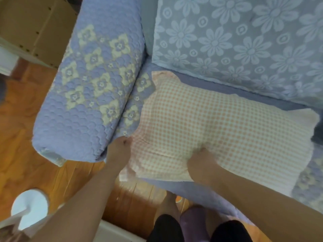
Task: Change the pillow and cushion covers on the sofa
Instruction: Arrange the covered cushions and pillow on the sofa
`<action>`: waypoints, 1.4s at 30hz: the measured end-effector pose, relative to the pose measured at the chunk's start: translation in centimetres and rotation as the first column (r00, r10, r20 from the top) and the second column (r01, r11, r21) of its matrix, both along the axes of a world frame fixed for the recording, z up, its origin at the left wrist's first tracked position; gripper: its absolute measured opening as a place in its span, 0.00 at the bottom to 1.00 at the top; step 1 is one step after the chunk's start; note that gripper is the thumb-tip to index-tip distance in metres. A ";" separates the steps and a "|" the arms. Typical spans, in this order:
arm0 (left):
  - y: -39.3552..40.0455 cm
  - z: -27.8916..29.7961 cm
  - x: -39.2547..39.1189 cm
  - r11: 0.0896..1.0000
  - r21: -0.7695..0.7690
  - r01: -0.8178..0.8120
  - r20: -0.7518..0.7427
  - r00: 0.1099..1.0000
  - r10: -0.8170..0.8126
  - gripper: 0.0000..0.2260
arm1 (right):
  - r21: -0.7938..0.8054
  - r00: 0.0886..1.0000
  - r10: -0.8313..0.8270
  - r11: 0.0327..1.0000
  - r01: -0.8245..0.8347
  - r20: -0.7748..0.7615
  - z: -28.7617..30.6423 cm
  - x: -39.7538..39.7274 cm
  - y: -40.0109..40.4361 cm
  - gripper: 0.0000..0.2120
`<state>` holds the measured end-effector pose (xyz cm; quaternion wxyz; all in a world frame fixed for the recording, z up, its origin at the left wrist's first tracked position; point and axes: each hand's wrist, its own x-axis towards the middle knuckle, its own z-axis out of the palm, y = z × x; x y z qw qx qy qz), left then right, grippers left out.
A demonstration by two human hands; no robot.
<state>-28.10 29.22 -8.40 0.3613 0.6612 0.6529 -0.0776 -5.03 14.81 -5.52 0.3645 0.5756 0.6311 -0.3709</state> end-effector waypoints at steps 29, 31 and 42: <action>-11.2 -3.2 27.2 0.516 0.224 0.827 -0.224 0.559 -0.798 0.31 | 0.764 0.777 -0.549 0.344 0.546 -0.307 -4.4 16.5 -6.2 0.24; -12.4 -5.6 25.5 0.486 0.179 0.855 -0.284 0.518 -0.807 0.27 | 0.615 0.683 -0.721 0.488 0.619 -0.116 -9.2 20.7 -14.3 0.28; -14.4 -2.3 30.4 0.563 0.172 0.808 -0.234 0.589 -0.774 0.28 | 0.283 -0.490 -0.752 -0.635 0.719 -0.442 -8.3 24.9 -22.3 0.33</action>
